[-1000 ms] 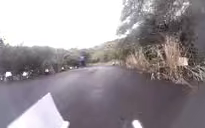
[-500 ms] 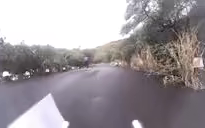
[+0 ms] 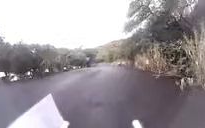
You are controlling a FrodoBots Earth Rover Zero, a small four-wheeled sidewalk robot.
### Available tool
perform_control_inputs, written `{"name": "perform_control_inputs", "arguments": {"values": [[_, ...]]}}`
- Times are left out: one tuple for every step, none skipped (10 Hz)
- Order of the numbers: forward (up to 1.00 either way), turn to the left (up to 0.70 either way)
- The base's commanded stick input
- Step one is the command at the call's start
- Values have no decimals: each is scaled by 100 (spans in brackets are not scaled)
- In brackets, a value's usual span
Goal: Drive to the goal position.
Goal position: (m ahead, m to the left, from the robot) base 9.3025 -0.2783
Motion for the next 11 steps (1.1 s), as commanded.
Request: {"name": "perform_control_inputs", "arguments": {"values": [[100,0],[100,0],[100,0],[100,0],[100,0],[100,0],[100,0],[100,0],[100,0],[100,0],[100,0]]}}
